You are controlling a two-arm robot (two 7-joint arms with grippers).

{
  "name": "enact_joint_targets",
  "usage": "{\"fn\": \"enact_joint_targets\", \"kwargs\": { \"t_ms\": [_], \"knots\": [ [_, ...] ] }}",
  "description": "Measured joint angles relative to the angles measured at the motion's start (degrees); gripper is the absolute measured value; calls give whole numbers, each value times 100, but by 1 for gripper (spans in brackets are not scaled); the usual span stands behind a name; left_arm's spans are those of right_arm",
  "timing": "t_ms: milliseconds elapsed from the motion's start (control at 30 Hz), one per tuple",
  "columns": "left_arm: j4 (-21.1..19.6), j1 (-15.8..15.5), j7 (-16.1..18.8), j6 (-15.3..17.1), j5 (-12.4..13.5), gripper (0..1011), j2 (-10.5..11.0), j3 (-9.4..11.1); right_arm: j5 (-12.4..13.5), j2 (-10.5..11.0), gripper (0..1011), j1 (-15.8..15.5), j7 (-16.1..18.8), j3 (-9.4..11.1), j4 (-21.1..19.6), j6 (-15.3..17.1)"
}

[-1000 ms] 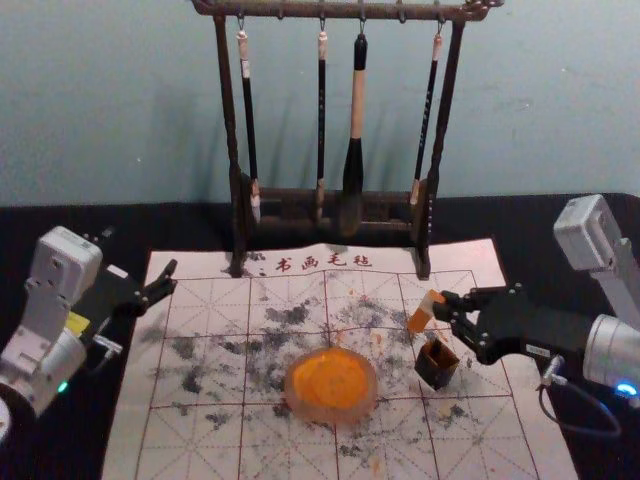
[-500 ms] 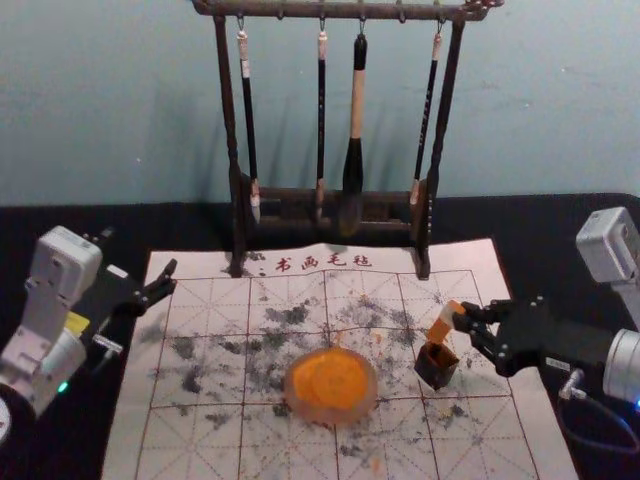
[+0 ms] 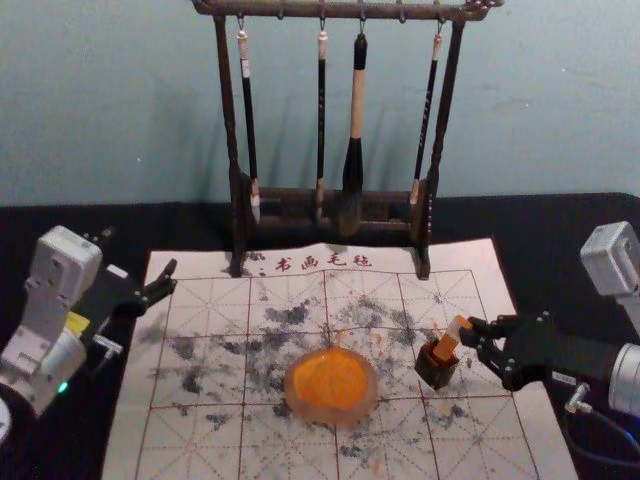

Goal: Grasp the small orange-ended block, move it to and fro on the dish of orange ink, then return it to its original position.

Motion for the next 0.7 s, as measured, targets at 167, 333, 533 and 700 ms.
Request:
{"fn": "enact_joint_targets", "kwargs": {
  "t_ms": [167,333,533,700],
  "knots": [
    [0,0,0,0,0,1001,0,0,-13,-58,83,38,3,-25,102,19],
    [0,0,0,0,0,1001,0,0,-30,-99,83,72,1,-45,177,41],
    [0,0,0,0,0,1001,0,0,-54,-118,83,96,22,-81,231,59],
    [0,0,0,0,0,1001,0,0,-95,-131,83,123,57,-134,276,80]
  ]
}}
